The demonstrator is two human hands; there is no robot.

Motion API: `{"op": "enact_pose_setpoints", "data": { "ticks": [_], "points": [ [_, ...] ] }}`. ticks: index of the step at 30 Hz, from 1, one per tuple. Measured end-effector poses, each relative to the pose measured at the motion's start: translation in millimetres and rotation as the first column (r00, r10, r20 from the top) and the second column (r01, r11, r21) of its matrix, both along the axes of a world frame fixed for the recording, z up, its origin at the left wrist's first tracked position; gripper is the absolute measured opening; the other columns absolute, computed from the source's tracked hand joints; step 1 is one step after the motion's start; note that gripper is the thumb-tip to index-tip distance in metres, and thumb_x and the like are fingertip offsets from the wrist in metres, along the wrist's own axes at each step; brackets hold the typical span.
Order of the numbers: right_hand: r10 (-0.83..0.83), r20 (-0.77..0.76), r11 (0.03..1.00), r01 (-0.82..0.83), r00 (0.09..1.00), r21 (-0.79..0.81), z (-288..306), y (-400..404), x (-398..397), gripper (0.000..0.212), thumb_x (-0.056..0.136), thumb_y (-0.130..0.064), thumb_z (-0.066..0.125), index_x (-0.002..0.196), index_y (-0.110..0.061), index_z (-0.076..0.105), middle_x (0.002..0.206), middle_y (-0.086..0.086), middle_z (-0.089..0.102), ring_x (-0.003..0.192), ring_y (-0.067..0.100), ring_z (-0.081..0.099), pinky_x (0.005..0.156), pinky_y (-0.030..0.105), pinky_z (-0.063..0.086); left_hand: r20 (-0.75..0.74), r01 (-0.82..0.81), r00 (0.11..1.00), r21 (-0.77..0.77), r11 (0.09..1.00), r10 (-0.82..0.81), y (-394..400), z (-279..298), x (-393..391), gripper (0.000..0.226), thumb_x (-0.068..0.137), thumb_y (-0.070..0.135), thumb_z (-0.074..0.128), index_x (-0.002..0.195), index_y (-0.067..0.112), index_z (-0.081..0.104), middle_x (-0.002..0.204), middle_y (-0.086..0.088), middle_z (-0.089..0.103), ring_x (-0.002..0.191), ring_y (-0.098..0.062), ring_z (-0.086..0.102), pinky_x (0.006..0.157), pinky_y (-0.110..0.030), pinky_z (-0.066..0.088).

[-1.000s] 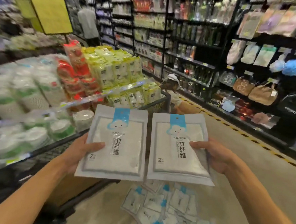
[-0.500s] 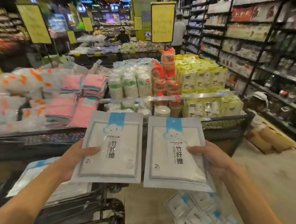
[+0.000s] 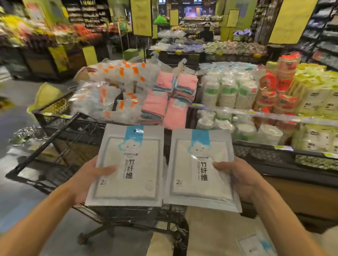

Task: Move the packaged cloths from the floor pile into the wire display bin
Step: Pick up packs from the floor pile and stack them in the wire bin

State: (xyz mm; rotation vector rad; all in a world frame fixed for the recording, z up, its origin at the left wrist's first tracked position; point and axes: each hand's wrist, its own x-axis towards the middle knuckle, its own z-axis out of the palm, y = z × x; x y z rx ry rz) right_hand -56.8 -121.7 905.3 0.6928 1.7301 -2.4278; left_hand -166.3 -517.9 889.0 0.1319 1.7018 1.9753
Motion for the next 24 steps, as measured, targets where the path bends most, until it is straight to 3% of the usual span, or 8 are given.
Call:
{"op": "enact_pose_setpoints", "data": {
  "ticks": [2,4,7,11,14,17,21,24],
  "points": [
    [0.009,0.006,1.0,-0.009,1.0,0.008,-8.1,-25.2,-22.9,0.039,0.092,0.008,0.063,0.129,-0.003,0.062,0.116,0.023,0.074,0.107,0.043,0.072,0.094,0.06,0.057,0.002,-0.036,0.999,-0.019,0.999,0.036,-29.5,-3.9,-11.0,0.096,0.051,0.022,0.1,0.135,0.009,0.057,0.129,-0.027,0.066,0.11,-0.05,0.067,0.088,-0.065,0.056],
    [0.01,0.015,1.0,-0.01,1.0,0.018,-17.3,-43.4,-44.8,0.04,0.092,0.008,0.064,0.13,-0.004,0.061,0.117,0.022,0.074,0.109,0.043,0.072,0.1,0.063,0.053,0.016,-0.067,0.998,-0.025,0.997,0.068,-53.8,-11.8,-23.7,0.102,0.045,0.024,0.103,0.135,0.01,0.057,0.128,-0.026,0.067,0.111,-0.051,0.066,0.095,-0.069,0.051],
    [0.008,0.037,1.0,-0.008,0.999,0.023,-34.3,-59.1,-78.4,0.042,0.09,0.009,0.065,0.13,-0.004,0.061,0.117,0.023,0.074,0.108,0.043,0.072,0.1,0.063,0.053,0.045,-0.085,0.995,0.011,0.996,0.085,-81.3,-28.1,-46.0,0.094,0.056,0.02,0.098,0.139,0.009,0.055,0.132,-0.026,0.064,0.116,-0.052,0.064,0.102,-0.072,0.043],
    [0.016,0.073,1.0,-0.017,0.997,0.015,-61.9,-66.4,-126.4,0.045,0.087,0.01,0.066,0.13,-0.001,0.062,0.115,0.024,0.074,0.106,0.044,0.072,0.097,0.061,0.055,0.1,-0.112,0.988,-0.017,0.994,0.113,-92.9,-48.7,-75.6,0.097,0.053,0.027,0.101,0.137,0.009,0.055,0.131,-0.023,0.066,0.115,-0.047,0.066,0.088,-0.061,0.058],
    [0.037,0.097,0.999,-0.036,0.995,-0.011,-84.1,-65.3,-168.8,0.046,0.086,0.01,0.066,0.131,-0.001,0.062,0.115,0.023,0.074,0.105,0.042,0.073,0.087,0.054,0.06,0.097,-0.205,0.972,-0.086,0.975,0.213,-89.4,-63.3,-104.0,0.073,0.06,0.012,0.094,0.125,0.008,0.061,0.12,-0.023,0.072,0.099,-0.041,0.074,0.072,-0.049,0.064],
    [0.066,0.117,0.998,-0.063,0.991,-0.031,-103.4,-63.5,-215.6,0.046,0.087,0.01,0.066,0.132,-0.001,0.062,0.115,0.022,0.075,0.104,0.041,0.074,0.081,0.052,0.063,0.124,-0.293,0.944,-0.118,0.949,0.307,-84.4,-74.9,-136.9,0.037,0.084,-0.002,0.066,0.118,0.009,0.063,0.111,-0.021,0.075,0.091,-0.038,0.076,0.066,-0.046,0.064],
    [0.077,0.163,0.997,-0.071,0.984,-0.042,-122.0,-63.5,-272.6,0.044,0.088,0.011,0.066,0.129,-0.003,0.063,0.115,0.021,0.075,0.104,0.042,0.074,0.091,0.058,0.058,0.156,-0.325,0.918,-0.235,0.916,0.365,-86.5,-88.4,-183.3,0.038,0.091,-0.001,0.063,0.126,0.011,0.06,0.117,-0.02,0.074,0.1,-0.04,0.074,0.083,-0.056,0.06],
    [0.082,0.209,0.996,-0.076,0.974,-0.037,-136.0,-63.9,-308.7,0.04,0.089,0.011,0.066,0.125,-0.006,0.064,0.113,0.019,0.076,0.102,0.04,0.074,0.089,0.058,0.059,0.208,-0.35,0.885,-0.294,0.889,0.417,-87.0,-105.2,-213.6,0.036,0.093,-0.003,0.062,0.126,0.011,0.061,0.115,-0.019,0.074,0.101,-0.042,0.073,0.086,-0.059,0.058]
  ]
}}
